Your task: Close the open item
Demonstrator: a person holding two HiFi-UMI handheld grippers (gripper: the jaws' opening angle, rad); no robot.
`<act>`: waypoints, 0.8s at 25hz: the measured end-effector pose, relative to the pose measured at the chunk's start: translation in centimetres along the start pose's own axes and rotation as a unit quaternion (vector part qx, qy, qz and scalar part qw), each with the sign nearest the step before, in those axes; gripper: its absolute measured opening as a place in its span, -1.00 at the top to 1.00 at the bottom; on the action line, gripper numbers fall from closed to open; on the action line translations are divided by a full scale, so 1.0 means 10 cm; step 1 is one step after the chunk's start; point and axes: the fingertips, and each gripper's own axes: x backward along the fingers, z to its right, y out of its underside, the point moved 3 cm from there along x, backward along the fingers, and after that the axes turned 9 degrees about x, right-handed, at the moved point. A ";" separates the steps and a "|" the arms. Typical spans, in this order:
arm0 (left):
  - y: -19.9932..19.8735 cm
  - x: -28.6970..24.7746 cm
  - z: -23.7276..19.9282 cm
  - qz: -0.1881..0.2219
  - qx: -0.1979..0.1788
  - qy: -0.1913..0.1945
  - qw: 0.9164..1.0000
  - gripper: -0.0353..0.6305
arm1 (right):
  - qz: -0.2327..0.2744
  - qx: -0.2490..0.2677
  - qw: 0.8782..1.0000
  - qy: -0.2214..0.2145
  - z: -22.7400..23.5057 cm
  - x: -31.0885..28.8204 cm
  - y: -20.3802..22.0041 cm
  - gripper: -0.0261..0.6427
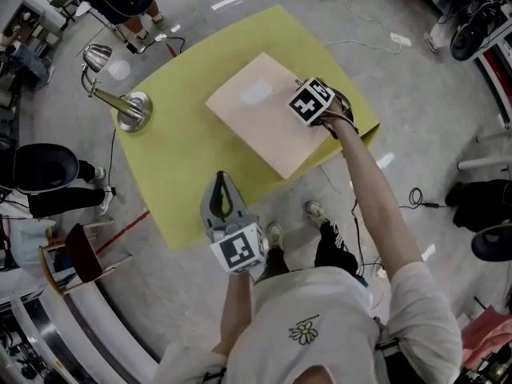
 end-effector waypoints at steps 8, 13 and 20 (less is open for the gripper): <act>-0.03 -0.13 0.13 0.002 -0.003 0.015 1.000 0.85 | 0.028 -0.041 0.999 -0.016 0.04 0.01 0.03 0.89; -0.10 -0.19 0.13 0.011 -0.001 0.016 1.000 0.85 | 0.035 -0.043 0.998 -0.004 0.03 0.02 0.03 0.89; -0.26 -0.31 0.12 0.032 -0.011 0.015 0.999 0.85 | 0.028 -0.030 0.999 0.017 0.00 0.04 0.04 0.89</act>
